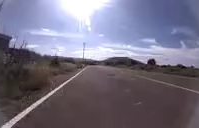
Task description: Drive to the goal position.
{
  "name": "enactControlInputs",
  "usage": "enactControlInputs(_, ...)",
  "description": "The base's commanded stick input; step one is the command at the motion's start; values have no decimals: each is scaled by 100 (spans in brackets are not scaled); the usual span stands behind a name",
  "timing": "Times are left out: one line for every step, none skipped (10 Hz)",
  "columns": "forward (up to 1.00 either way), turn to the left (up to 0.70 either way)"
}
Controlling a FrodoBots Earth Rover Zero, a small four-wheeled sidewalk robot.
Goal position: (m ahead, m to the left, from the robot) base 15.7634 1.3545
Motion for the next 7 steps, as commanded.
enactControlInputs(100,0)
enactControlInputs(100,0)
enactControlInputs(100,0)
enactControlInputs(100,0)
enactControlInputs(100,0)
enactControlInputs(100,0)
enactControlInputs(100,0)
